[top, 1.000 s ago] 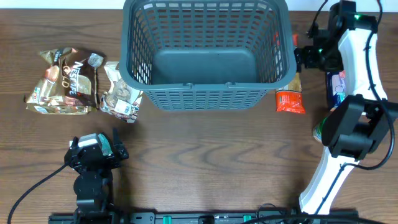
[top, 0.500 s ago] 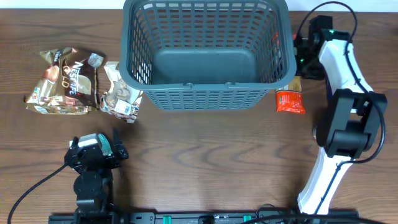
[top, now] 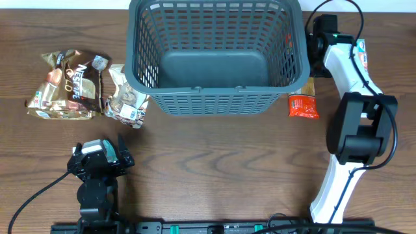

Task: Pack container
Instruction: 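Reach the right gripper to the orange-and-tan pasta bag and grasp it, then lift the pasta bag with the right gripper and carry it over the basket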

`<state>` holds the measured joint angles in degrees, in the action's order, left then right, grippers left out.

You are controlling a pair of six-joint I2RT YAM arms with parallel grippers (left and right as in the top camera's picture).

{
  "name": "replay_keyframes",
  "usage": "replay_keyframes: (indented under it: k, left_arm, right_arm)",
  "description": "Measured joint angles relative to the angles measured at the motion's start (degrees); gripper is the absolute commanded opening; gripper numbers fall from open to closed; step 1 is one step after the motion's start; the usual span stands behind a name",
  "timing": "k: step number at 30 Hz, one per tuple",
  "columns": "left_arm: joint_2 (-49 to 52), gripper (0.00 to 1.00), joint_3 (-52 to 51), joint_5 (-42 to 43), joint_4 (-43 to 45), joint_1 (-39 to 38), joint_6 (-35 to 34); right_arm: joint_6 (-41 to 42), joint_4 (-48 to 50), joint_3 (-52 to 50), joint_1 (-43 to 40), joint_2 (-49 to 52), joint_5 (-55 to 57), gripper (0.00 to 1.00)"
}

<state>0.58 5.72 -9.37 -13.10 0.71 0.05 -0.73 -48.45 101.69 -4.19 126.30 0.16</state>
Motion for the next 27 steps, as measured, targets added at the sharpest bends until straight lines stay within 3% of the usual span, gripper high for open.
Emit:
replay_keyframes:
  k: [17,27]
  left_arm:
    - [0.0,0.98,0.0,0.0,0.0,0.0,0.0]
    - [0.0,0.98,0.0,0.0,0.0,0.0,0.0]
  right_arm:
    - [0.8,4.2,0.0,-2.5,0.3,-0.4,0.99]
    - [1.3,2.2,0.4,-2.2,5.9,-0.8,0.99]
